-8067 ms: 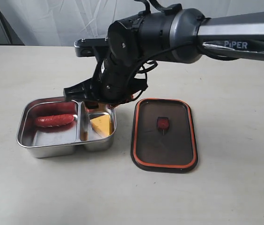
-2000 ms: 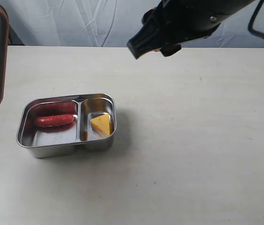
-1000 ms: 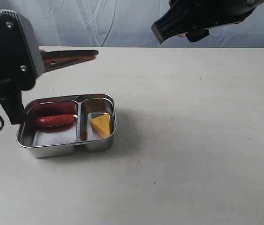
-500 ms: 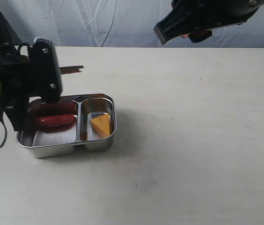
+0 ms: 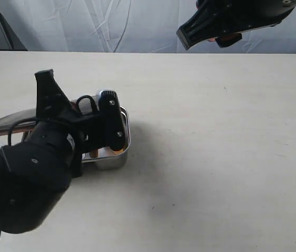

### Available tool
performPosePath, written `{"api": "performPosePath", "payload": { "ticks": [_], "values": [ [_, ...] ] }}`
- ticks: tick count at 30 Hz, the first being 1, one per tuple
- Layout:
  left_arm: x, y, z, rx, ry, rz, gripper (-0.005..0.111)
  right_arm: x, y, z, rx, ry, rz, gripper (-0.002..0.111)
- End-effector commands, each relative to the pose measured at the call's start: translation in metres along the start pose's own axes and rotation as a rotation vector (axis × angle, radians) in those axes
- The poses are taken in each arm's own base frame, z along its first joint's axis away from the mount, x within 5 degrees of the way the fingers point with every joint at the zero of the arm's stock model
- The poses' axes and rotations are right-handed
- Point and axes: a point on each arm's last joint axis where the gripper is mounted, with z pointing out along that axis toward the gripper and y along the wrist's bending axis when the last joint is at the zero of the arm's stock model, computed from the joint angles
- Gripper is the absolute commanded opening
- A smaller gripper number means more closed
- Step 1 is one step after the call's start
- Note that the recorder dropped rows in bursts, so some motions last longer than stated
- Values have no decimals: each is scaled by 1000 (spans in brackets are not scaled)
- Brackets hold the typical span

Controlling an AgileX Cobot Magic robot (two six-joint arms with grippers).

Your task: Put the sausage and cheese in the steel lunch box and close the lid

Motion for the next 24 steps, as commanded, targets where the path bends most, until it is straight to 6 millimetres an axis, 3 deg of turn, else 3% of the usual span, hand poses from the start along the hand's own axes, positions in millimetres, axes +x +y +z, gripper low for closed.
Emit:
{"api": "performPosePath", "payload": {
  "ticks": [1,13,18,24],
  "values": [
    [-6,-10,0,-25,5,-42,0,1,-3,-1,15,-4,2,55],
    [-15,-38,20,-87,-7,106,0,2,-3,-1,15,7,5,55],
    [-15,-56,27,-6,5,65,0,2,-3,-1,11,8,7,55],
    [-16,-60,27,40,-2,36,0,2,-3,-1,15,7,6,55]
  ]
}}
